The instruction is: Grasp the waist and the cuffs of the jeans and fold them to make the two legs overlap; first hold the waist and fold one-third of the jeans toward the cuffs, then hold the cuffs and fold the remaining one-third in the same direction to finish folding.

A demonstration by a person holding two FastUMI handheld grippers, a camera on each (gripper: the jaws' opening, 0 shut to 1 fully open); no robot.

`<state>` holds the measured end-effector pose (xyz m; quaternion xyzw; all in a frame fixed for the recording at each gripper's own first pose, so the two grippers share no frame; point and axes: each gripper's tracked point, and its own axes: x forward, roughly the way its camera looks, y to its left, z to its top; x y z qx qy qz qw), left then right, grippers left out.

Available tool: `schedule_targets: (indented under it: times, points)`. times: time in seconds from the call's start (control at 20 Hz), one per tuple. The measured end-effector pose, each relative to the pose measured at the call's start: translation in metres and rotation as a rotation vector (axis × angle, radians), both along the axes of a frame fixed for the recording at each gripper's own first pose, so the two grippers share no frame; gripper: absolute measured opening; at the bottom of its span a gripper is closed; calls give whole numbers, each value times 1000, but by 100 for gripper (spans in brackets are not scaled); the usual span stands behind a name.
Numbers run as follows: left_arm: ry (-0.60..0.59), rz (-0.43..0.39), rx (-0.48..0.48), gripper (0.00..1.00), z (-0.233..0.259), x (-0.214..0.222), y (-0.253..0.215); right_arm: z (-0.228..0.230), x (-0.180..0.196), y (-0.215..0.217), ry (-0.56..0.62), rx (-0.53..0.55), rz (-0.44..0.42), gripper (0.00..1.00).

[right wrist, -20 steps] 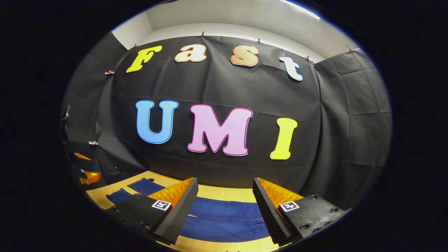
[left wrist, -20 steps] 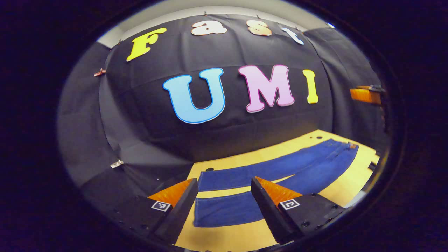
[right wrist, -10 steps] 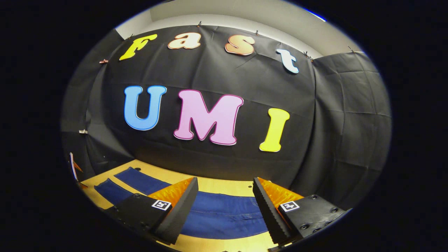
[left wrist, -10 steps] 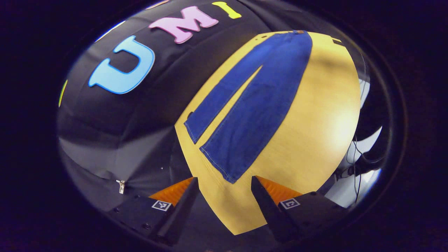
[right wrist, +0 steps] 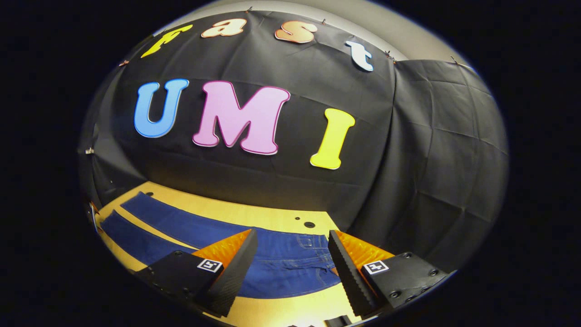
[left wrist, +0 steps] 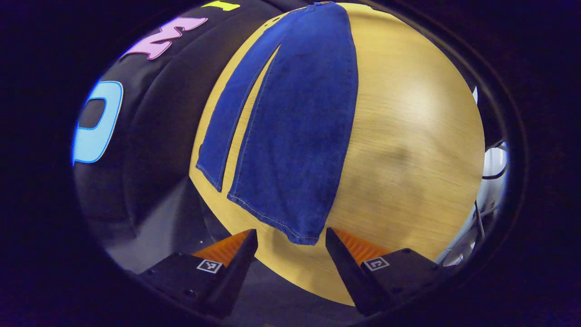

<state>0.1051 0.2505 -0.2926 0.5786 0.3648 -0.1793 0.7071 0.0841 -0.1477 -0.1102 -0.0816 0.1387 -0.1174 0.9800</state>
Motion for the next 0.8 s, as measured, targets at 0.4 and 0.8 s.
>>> schedule_targets:
  times: [0.4,0.8]
  points:
    - [-26,-49,35,76,-4,36,-14,-53,26,-67,137,-57,-33,96]
    - [6,-32,20,12,-15,56,-8,-102,25,-155,299,-532,137,96]
